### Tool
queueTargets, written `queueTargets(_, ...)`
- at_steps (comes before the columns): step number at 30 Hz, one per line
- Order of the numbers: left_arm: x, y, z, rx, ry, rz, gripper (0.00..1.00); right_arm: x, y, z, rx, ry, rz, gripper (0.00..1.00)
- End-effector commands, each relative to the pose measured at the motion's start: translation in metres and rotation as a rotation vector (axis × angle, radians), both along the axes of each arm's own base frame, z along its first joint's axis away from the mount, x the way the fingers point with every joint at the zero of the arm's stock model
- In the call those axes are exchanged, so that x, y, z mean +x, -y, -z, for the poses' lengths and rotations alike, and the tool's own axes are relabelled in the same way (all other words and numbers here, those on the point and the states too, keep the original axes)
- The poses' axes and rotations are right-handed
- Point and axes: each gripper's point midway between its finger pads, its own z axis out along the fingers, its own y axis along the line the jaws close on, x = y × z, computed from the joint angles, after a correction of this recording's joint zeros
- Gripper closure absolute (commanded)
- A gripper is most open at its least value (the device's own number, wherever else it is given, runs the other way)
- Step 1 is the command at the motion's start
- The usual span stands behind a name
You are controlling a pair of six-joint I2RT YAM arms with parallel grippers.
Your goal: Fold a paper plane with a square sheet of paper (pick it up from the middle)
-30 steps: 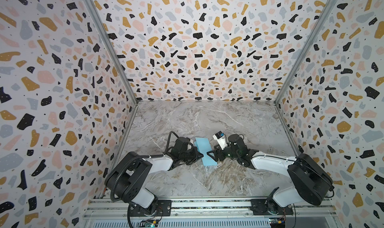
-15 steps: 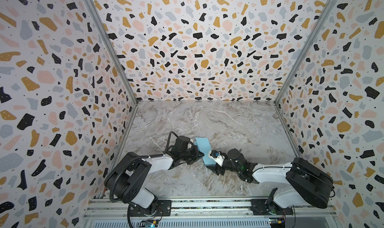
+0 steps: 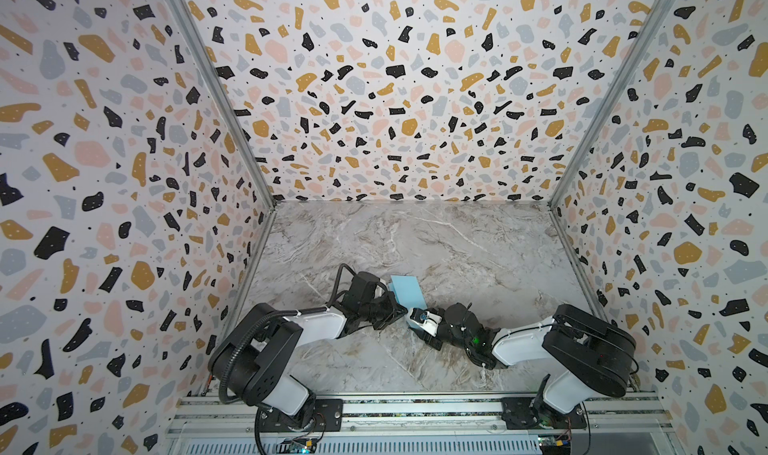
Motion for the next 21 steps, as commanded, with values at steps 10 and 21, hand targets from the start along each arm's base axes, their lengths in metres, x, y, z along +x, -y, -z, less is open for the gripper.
queueTargets(10, 0.012, -0.017, -0.018, 0.087, 0.074, -0.021, 0.67, -0.019, -0.012, -0.009, 0.05, -0.044, -0.089, 0.96)
queueTargets(21, 0.045, -0.048, -0.037, 0.295, 0.254, 0.04, 0.56, -0.045, -0.023, -0.005, 0.119, -0.262, -0.163, 0.98)
